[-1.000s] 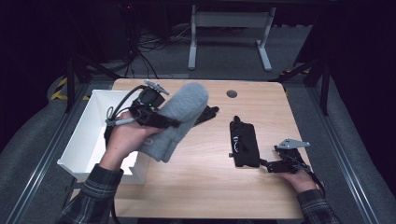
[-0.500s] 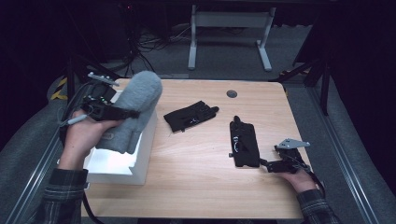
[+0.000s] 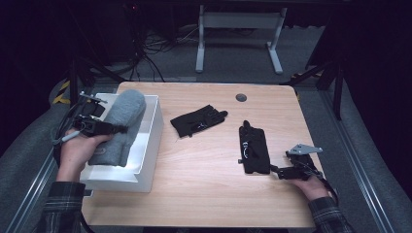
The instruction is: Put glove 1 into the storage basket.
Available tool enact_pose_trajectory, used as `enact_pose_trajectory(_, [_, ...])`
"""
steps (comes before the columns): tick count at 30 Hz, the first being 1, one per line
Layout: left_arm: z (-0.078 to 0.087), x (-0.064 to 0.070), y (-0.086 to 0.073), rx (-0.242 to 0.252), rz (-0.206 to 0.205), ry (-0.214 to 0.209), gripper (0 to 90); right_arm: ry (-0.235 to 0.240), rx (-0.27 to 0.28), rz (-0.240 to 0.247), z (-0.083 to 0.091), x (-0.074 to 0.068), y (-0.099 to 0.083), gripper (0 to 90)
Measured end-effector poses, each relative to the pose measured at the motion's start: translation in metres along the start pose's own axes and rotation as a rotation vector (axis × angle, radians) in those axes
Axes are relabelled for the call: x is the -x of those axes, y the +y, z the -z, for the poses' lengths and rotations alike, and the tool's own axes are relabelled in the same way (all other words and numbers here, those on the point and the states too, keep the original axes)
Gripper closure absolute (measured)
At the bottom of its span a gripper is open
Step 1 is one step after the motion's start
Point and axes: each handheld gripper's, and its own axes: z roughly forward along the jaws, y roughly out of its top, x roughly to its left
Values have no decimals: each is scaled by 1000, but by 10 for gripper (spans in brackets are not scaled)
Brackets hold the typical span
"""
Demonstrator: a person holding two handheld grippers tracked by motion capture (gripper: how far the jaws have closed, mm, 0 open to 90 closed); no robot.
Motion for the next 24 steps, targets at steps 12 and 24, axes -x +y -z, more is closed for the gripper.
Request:
enact_pose_trajectory(12, [-61,-30,-17,-102,63,55,647,0,0,-1,0,0,0,105])
enact_pose_trajectory(24, [-89,-46,-22,-152,65,85,619,0,0,-1,0,0,0,105])
